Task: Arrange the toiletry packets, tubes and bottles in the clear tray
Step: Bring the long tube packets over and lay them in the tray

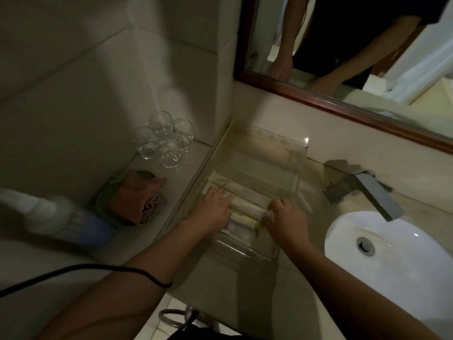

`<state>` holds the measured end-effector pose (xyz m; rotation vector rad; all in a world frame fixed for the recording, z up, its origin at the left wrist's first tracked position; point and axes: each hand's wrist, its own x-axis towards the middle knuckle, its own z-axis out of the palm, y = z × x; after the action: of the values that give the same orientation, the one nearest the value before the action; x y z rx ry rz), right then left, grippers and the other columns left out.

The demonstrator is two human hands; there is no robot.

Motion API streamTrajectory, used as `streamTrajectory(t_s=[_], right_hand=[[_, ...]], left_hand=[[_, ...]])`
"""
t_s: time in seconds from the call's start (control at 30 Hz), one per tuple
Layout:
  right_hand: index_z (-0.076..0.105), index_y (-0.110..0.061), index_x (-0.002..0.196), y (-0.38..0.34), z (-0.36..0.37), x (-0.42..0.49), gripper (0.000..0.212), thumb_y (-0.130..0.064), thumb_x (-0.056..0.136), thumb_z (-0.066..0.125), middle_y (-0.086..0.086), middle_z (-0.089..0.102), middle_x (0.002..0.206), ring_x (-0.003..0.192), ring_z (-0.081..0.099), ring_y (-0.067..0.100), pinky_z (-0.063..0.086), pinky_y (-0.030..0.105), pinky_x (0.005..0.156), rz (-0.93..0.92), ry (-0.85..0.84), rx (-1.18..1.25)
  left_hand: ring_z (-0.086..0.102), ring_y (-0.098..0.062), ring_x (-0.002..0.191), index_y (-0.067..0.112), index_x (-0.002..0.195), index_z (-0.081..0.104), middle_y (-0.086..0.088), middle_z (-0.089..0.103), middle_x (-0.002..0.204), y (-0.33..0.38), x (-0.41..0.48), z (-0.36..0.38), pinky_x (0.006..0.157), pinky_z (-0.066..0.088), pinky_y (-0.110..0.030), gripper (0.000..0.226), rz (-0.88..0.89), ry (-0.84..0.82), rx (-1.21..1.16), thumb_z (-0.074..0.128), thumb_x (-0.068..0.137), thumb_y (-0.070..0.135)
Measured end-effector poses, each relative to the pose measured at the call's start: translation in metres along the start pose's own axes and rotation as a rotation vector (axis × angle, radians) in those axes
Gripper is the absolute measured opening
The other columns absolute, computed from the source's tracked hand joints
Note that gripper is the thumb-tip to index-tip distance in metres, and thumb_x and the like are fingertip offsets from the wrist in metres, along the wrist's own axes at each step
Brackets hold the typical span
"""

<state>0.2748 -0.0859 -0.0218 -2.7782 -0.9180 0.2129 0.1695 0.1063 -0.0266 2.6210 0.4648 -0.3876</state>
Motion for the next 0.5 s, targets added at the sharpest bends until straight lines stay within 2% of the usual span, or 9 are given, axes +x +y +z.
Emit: streamTrajectory(t_s=[0.1, 0.3, 0.5], right_hand=[[0.06, -0.027, 0.109, 0.001, -0.002, -0.012, 0.029, -0.043, 0.084, 0.065, -0.005, 0.061, 0.105, 0.096, 0.057, 0.015, 0.05, 0.032, 0.083, 0.045, 0.036, 0.044], [0.059, -0.027, 0.107, 0.014, -0.006, -0.047, 0.028, -0.044, 0.085, 0.064, -0.005, 0.062, 0.102, 0.089, 0.056, 0.012, 0.05, 0.028, 0.075, 0.064, 0.055, 0.056], [0.062, -0.023, 0.108, 0.055, -0.026, -0.11, 0.029, -0.035, 0.083, 0.069, -0.001, 0.066, 0.106, 0.094, 0.061, 0.017, 0.05, 0.027, 0.078, 0.183, 0.144, 0.147]], left_hand=[[0.016, -0.027, 0.146, 0.022, 0.146, 0.031, -0.008, 0.023, 0.158, -0.002, -0.003, -0.004, 0.119, 0.018, -0.044, 0.052, -0.016, 0.098, -0.067, 0.039, 0.095, 0.028], [0.022, -0.03, 0.143, 0.02, 0.143, 0.037, -0.012, 0.033, 0.153, 0.041, -0.028, -0.001, 0.116, 0.024, -0.042, 0.053, 0.101, 0.129, -0.009, 0.047, 0.092, 0.027], [0.03, -0.028, 0.138, 0.019, 0.141, 0.038, -0.01, 0.038, 0.148, 0.113, -0.055, 0.019, 0.113, 0.031, -0.043, 0.054, 0.184, 0.124, -0.007, 0.049, 0.089, 0.025]])
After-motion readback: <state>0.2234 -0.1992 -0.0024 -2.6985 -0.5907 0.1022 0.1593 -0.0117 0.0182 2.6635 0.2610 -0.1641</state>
